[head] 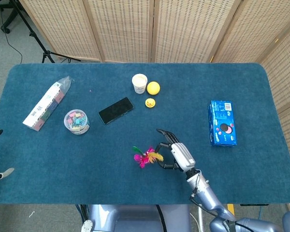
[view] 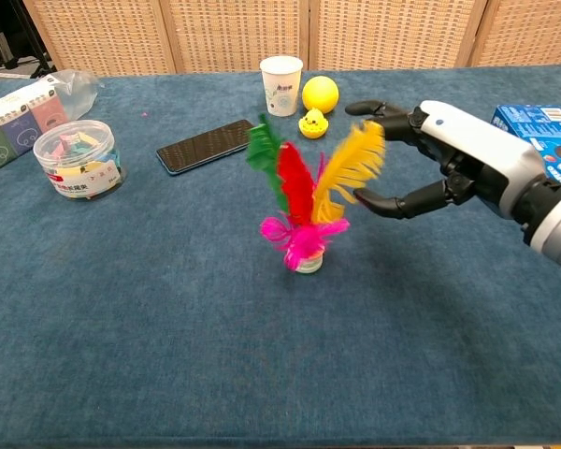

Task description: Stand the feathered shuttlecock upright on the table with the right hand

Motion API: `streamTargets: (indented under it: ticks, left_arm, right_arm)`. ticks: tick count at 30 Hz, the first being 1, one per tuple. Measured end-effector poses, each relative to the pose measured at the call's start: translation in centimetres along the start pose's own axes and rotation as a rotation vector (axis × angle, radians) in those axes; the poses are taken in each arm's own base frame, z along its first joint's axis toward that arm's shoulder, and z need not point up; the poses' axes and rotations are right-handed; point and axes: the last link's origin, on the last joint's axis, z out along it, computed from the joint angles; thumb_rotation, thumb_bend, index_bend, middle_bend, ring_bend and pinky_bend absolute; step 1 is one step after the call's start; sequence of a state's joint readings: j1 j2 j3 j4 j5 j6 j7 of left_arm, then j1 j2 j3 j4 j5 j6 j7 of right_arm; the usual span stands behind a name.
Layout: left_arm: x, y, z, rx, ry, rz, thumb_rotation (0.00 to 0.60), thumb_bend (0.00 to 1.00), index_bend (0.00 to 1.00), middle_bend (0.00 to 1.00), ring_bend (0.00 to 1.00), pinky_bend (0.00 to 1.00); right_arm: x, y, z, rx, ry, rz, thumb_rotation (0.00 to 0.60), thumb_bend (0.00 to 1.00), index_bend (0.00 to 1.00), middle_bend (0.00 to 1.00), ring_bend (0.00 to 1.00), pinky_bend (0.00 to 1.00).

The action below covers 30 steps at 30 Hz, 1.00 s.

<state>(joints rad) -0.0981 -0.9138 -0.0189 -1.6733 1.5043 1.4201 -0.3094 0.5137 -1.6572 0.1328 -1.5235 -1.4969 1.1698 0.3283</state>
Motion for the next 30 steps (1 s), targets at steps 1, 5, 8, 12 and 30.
streamTargets:
  ticks: [1,5,8,12,30]
  left_arm:
    - [0.0,0.0,0.0,0.0,0.0,0.001,0.6,0.0,0.0,0.0,0.0,0.0]
    - [0.0,0.0,0.0,-0.002,0.0,0.003,0.6,0.0,0.0,0.0,0.0,0.0]
    - [0.0,0.0,0.0,-0.002,0.003,0.001,0.6,0.0,0.0,0.0,0.0,0.0]
    - [0.1,-0.1,-0.1,-0.002,0.003,-0.001,0.6,0.0,0.0,0.0,0.0,0.0]
    - [0.5,-0.2,-0.8,-0.005,0.031,-0.011,0.6,0.0,0.0,0.0,0.0,0.0]
  right_arm:
    - [0.1,-0.1,-0.1,0.006,-0.001,-0.011,0.6,0.12,0.0,0.0,0.0,0.0]
    - [0.8,-0.6,-0.3,0.022,0.006,-0.044,0.6,0.05,0.0,0.0,0.0,0.0]
    - [1.6,-1.4,-0.6,0.033,0.009,-0.055,0.6,0.05,0.0,0.0,0.0,0.0]
    - [3.6,-2.3,-1.5,0.053,0.013,-0.13,0.6,0.05,0.0,0.0,0.0,0.0]
    - [14.2,3.5,-13.4,-0.107,0.282,-0.726,0.6,0.0,0.0,0.0,0.0,0.0]
